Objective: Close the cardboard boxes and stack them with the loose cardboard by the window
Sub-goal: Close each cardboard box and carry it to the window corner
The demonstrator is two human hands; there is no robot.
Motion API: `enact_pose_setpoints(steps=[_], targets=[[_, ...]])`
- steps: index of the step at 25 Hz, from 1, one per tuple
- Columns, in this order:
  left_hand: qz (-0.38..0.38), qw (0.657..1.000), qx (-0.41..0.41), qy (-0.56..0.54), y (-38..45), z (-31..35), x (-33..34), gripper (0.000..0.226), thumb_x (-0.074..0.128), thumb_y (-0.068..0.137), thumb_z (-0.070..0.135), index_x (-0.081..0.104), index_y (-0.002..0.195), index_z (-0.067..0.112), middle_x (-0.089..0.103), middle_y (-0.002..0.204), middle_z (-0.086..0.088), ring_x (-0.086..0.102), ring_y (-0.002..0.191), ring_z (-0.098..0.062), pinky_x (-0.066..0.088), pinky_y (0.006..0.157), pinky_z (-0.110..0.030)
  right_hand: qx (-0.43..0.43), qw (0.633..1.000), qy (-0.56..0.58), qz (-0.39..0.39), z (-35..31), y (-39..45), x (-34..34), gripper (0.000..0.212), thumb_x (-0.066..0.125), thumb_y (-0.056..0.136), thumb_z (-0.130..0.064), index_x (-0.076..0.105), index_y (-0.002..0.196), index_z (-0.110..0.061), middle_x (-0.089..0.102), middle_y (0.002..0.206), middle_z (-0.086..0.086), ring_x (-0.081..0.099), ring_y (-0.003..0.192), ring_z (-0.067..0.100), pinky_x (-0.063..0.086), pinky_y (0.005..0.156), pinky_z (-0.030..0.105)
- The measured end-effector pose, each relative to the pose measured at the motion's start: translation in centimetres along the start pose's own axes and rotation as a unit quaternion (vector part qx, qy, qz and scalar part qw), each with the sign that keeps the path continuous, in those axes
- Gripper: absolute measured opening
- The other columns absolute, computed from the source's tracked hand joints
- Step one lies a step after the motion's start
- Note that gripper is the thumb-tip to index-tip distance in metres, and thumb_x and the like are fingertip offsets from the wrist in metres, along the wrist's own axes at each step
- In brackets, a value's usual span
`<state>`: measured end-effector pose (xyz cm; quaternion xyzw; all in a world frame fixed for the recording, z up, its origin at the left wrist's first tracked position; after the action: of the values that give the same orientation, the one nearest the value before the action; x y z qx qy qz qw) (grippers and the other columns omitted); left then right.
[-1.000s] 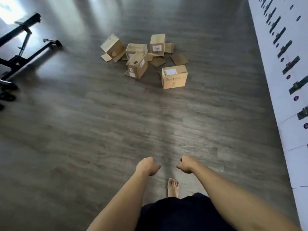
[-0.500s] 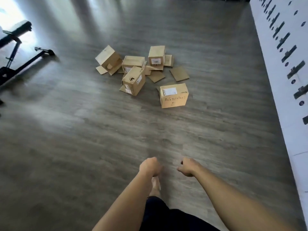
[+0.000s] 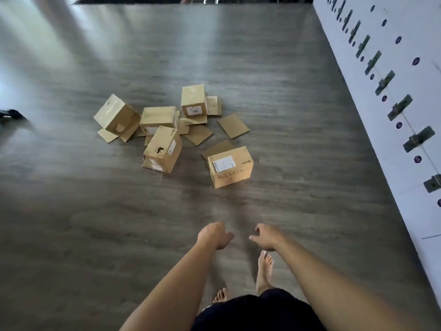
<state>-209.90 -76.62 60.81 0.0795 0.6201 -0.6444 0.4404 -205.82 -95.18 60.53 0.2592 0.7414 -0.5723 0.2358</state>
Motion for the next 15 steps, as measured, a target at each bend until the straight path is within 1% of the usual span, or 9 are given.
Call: enact_pose_setpoints(steps=[4,6,7,9,12,13,15], targets=[[-0.014,1.000,-0.017,-0.005,5.7,2.9,-3.9,0.053,0.052,0.092,0.049,0.058,0.133,0.016,0.062,0.134,-0.009,0.059,0.122,-0.030,0.049,0.100,-0.037,0.001,0.999,-0.038,-0.025,1.6,7.2,-5.9,0.046,0.056,0.093,-0.046,0.060,0.123,-0.012,0.063,0.130,0.013,0.060,0.117,0.031,0.046,0.086,0.030],[-0.015,0.999,-0.039,-0.022,7.9,4.3,-6.6,0.051,0.052,0.091,0.048,0.059,0.131,0.016,0.063,0.131,-0.008,0.060,0.118,-0.029,0.051,0.098,-0.037,-0.014,0.997,-0.062,-0.033,1.6,10.8,-10.0,0.037,0.056,0.094,-0.045,0.064,0.109,-0.012,0.064,0.128,0.015,0.060,0.116,0.031,0.045,0.082,0.030],[-0.012,0.998,-0.052,-0.030,9.0,4.9,-8.2,0.052,0.052,0.091,0.049,0.059,0.130,0.016,0.063,0.130,-0.008,0.060,0.118,-0.029,0.051,0.097,-0.037,-0.020,0.997,-0.068,-0.039,1.2,12.4,-12.1,0.035,0.056,0.094,-0.045,0.063,0.105,-0.013,0.064,0.128,0.015,0.060,0.116,0.031,0.044,0.081,0.029],[0.006,0.996,-0.079,-0.043,11.6,5.9,-11.6,0.052,0.052,0.092,0.050,0.059,0.131,0.017,0.064,0.129,-0.007,0.061,0.116,-0.027,0.051,0.096,-0.036,-0.037,0.996,-0.066,-0.039,0.3,15.7,-16.4,0.040,0.055,0.095,-0.044,0.061,0.117,-0.011,0.062,0.131,0.014,0.058,0.118,0.030,0.045,0.085,0.029],[0.034,0.993,-0.089,-0.072,15.7,8.2,-16.1,0.047,0.051,0.093,0.047,0.060,0.127,0.017,0.065,0.122,-0.004,0.061,0.101,-0.021,0.049,0.083,-0.032,-0.064,0.996,-0.063,-0.008,-1.1,20.3,-22.1,0.046,0.054,0.095,-0.046,0.058,0.125,-0.012,0.060,0.133,0.012,0.056,0.121,0.030,0.045,0.091,0.031],[0.030,0.993,-0.083,-0.084,16.9,9.4,-17.2,0.045,0.051,0.093,0.047,0.060,0.125,0.017,0.065,0.121,-0.004,0.061,0.100,-0.021,0.048,0.081,-0.032,-0.063,0.996,-0.068,-0.013,-1.3,21.6,-23.6,0.047,0.054,0.095,-0.047,0.058,0.127,-0.013,0.059,0.134,0.012,0.056,0.123,0.030,0.046,0.093,0.032],[0.013,0.994,-0.062,-0.090,19.4,11.5,-19.6,0.045,0.050,0.093,0.047,0.061,0.126,0.018,0.066,0.125,-0.005,0.062,0.111,-0.026,0.049,0.086,-0.033,-0.058,0.995,-0.078,-0.020,-1.7,24.2,-26.3,0.048,0.054,0.094,-0.049,0.059,0.128,-0.015,0.060,0.135,0.012,0.056,0.123,0.030,0.046,0.094,0.033]])
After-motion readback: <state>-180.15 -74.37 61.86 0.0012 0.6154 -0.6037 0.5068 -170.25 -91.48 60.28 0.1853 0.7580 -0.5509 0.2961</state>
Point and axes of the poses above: each hand's wrist, its own y-axis towards the middle knuckle, its own x-axis out of the palm, z = x × y, the point moved 1 cm from there along y, towards the middle knuckle
